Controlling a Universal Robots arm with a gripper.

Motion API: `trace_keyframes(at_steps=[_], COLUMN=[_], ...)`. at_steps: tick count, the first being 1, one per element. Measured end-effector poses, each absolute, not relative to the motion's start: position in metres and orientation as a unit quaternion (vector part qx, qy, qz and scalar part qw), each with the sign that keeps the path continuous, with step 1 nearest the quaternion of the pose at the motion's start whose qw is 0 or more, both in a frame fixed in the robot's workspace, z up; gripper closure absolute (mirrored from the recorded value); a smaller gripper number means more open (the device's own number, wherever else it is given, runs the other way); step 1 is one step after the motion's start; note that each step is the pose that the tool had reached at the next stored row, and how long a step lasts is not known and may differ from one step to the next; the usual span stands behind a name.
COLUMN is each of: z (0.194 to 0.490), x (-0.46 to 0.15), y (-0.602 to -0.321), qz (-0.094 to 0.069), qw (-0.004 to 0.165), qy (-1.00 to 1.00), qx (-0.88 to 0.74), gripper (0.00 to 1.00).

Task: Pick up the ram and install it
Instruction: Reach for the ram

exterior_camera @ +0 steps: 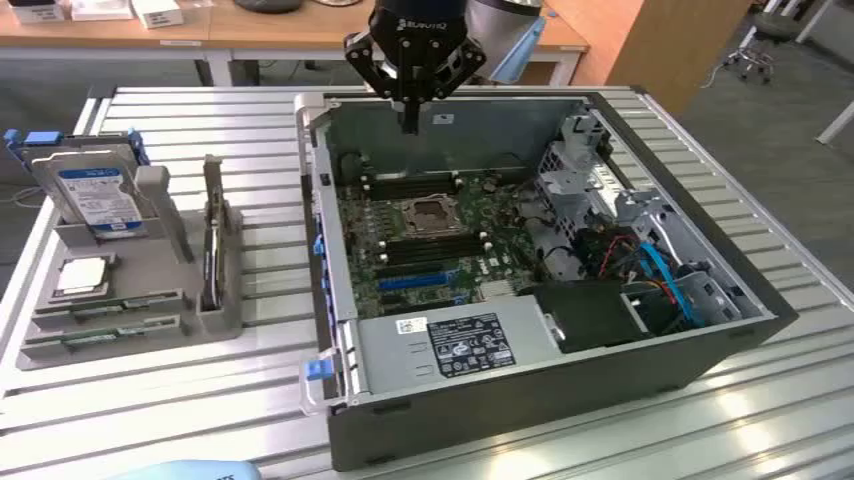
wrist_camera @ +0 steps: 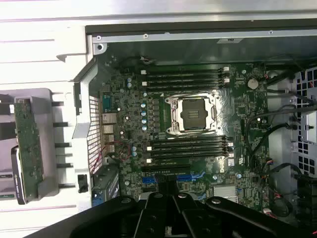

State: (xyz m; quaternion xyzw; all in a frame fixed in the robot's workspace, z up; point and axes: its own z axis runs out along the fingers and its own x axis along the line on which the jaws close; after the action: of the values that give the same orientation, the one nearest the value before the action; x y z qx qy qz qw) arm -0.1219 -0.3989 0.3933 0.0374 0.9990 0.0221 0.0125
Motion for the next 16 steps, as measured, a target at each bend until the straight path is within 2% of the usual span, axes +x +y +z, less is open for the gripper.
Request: trace_keyframes(at_steps=[16], z=[0.3933], x=[-0.1256], y=[-0.3988], qz=[0.022], qw=[0.012], qy=[0.999], qx=[0.037], gripper=[0.90])
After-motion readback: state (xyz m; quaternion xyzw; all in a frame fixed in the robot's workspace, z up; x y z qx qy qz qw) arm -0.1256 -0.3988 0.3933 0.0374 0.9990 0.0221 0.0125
